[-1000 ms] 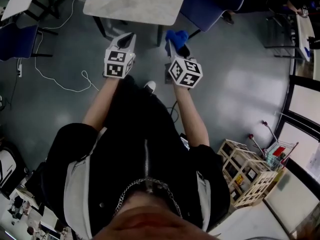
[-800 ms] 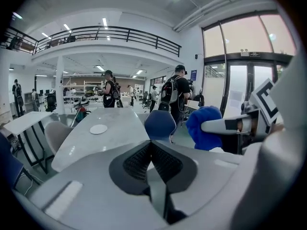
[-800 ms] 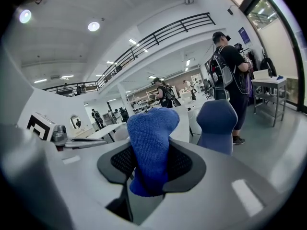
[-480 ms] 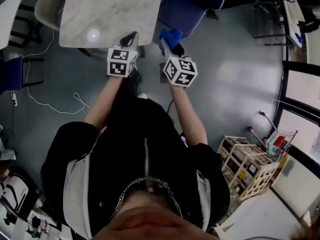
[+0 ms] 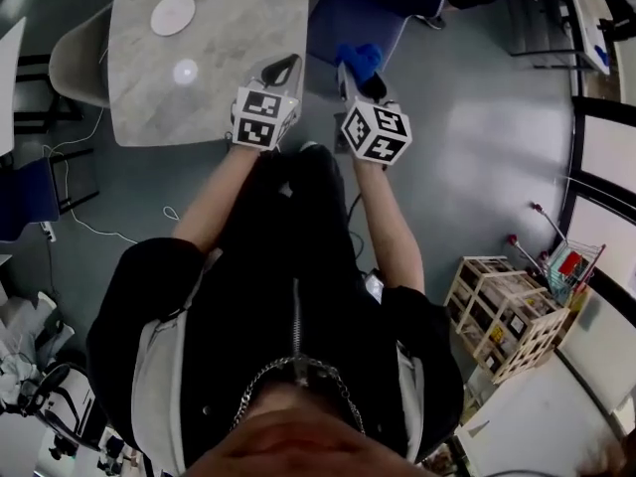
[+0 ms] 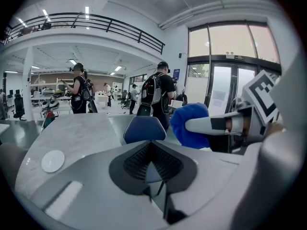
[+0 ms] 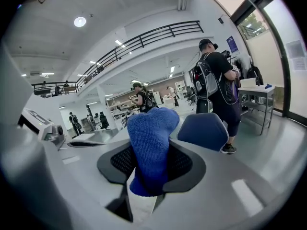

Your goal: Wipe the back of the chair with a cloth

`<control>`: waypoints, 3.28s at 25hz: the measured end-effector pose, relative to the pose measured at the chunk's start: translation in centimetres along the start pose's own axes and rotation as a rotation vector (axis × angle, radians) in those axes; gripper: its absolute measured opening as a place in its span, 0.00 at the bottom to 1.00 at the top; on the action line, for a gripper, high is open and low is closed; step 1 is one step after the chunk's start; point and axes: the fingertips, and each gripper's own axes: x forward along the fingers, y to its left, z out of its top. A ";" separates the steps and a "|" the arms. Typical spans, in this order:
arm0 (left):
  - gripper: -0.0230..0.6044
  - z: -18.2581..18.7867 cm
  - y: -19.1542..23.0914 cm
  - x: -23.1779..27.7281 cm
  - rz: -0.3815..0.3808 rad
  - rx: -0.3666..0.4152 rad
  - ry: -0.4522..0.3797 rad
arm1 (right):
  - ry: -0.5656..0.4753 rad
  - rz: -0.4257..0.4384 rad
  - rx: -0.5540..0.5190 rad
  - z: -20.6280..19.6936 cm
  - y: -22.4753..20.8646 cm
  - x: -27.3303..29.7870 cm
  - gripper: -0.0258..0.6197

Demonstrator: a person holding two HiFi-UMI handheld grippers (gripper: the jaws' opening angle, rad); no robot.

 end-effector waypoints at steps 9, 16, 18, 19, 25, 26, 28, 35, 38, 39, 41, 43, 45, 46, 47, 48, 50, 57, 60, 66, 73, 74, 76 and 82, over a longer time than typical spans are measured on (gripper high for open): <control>0.05 6.0 1.9 10.9 -0.023 0.063 -0.062 | 0.040 -0.014 0.026 2.5 -7.5 10.6 0.28; 0.05 9.0 5.4 21.3 -0.030 0.048 -0.030 | 0.076 -0.063 0.058 5.1 -14.7 20.4 0.28; 0.05 10.0 5.9 23.6 -0.023 0.032 -0.026 | 0.085 -0.067 0.052 5.9 -16.2 22.4 0.28; 0.05 10.4 6.2 24.8 -0.020 0.029 -0.024 | 0.088 -0.068 0.050 6.3 -17.0 23.5 0.28; 0.05 11.0 7.2 31.2 -0.016 0.024 0.007 | 0.092 -0.071 0.052 7.7 -21.3 28.9 0.28; 0.05 11.2 7.3 32.3 -0.018 0.024 0.008 | 0.093 -0.071 0.050 7.9 -22.0 29.7 0.28; 0.05 11.6 7.9 34.6 -0.022 0.026 0.006 | 0.090 -0.071 0.048 8.3 -23.4 31.5 0.28; 0.05 12.6 9.1 39.4 -0.027 0.012 0.004 | 0.047 -0.052 0.002 10.1 -26.4 36.1 0.28; 0.05 13.2 9.1 40.7 -0.049 0.044 0.008 | 0.013 -0.035 -0.013 11.0 -27.0 38.4 0.28; 0.05 13.4 9.1 41.1 -0.052 0.051 0.007 | 0.003 -0.029 -0.018 11.3 -27.2 39.2 0.28; 0.05 13.3 9.1 42.0 -0.052 0.063 0.010 | -0.010 -0.017 -0.028 11.7 -27.5 40.8 0.28; 0.05 12.5 9.3 42.7 -0.052 0.068 0.019 | -0.015 -0.012 -0.039 11.6 -27.6 42.4 0.28; 0.05 11.3 9.9 43.2 -0.050 0.050 0.033 | -0.008 -0.003 -0.048 10.9 -27.5 44.1 0.28; 0.05 10.7 10.2 43.4 -0.047 0.039 0.041 | -0.002 0.004 -0.055 10.7 -27.5 45.0 0.28; 0.05 10.3 10.4 43.5 -0.044 0.032 0.048 | 0.003 0.012 -0.066 10.5 -27.5 45.8 0.28; 0.05 9.9 10.6 43.6 -0.043 0.030 0.056 | 0.007 0.019 -0.078 10.4 -27.5 46.6 0.28; 0.05 9.3 10.7 43.5 -0.041 0.034 0.075 | 0.014 0.033 -0.095 10.3 -27.4 48.0 0.28; 0.05 8.8 12.3 43.5 -0.015 0.038 0.099 | 0.055 0.077 -0.110 10.0 -27.1 51.6 0.28; 0.05 8.6 13.1 44.0 -0.012 0.039 0.101 | 0.068 0.066 -0.119 9.7 -27.6 52.9 0.28; 0.05 7.6 13.6 43.9 -0.010 0.029 0.128 | 0.086 0.026 -0.110 9.1 -29.4 53.3 0.27; 0.05 6.5 11.5 45.0 -0.045 0.033 0.155 | 0.094 -0.020 -0.101 8.5 -32.4 52.2 0.27; 0.05 6.5 11.2 45.1 -0.050 0.033 0.156 | 0.097 -0.026 -0.102 8.4 -32.8 52.0 0.27; 0.05 6.4 10.6 45.4 -0.062 0.034 0.158 | 0.100 -0.038 -0.104 8.3 -33.6 51.5 0.27; 0.05 5.5 9.3 45.7 -0.097 0.047 0.175 | 0.104 -0.072 -0.104 7.7 -35.4 50.4 0.27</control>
